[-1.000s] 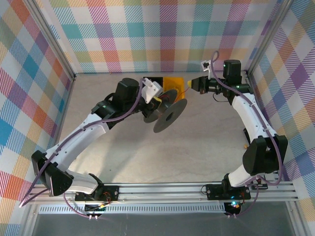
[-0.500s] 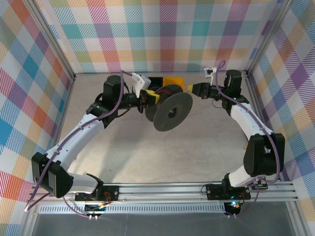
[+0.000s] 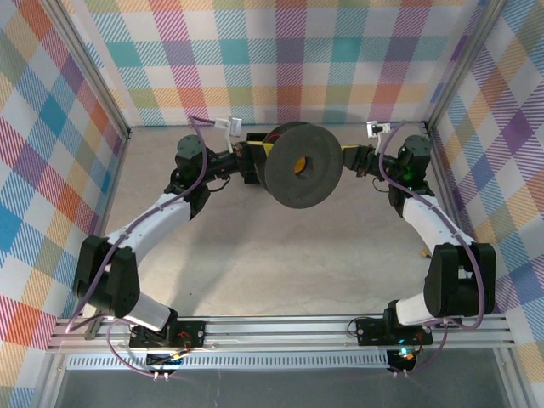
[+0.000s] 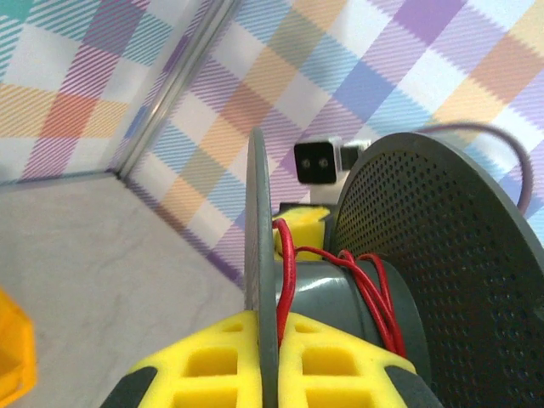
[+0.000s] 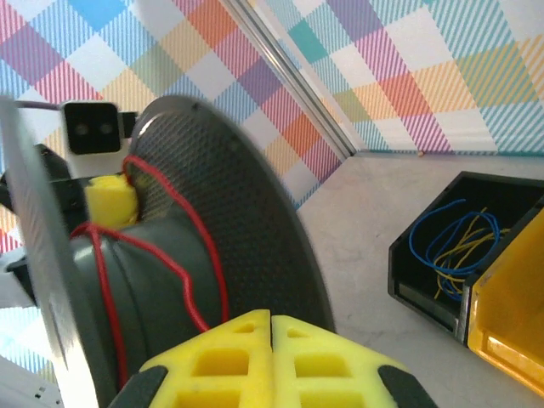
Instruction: Wrap the cables
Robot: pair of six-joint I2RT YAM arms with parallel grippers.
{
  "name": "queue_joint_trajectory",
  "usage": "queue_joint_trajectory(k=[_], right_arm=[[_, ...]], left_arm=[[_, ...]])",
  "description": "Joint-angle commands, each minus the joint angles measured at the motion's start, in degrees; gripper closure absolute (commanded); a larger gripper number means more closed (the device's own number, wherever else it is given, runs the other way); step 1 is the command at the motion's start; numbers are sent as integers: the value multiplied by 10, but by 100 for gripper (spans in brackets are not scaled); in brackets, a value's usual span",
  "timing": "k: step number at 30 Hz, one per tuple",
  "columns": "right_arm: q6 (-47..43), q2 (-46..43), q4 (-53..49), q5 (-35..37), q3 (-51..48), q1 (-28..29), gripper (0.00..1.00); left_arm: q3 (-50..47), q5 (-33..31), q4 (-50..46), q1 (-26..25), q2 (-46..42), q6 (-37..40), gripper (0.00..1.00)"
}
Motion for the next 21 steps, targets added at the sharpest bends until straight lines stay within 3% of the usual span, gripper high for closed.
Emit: queue_joint_trajectory(k=[1, 7, 21], right_arm=[[8, -26, 53, -32, -14, 0, 100], [-28, -57, 29, -58, -19, 34, 100], [-79, -48, -6, -57, -4, 133, 100]], left_arm=[[17, 8, 296, 10, 31, -162, 100], [31, -12, 330, 10, 80, -201, 100], [6, -131, 168, -22, 33, -77, 100]])
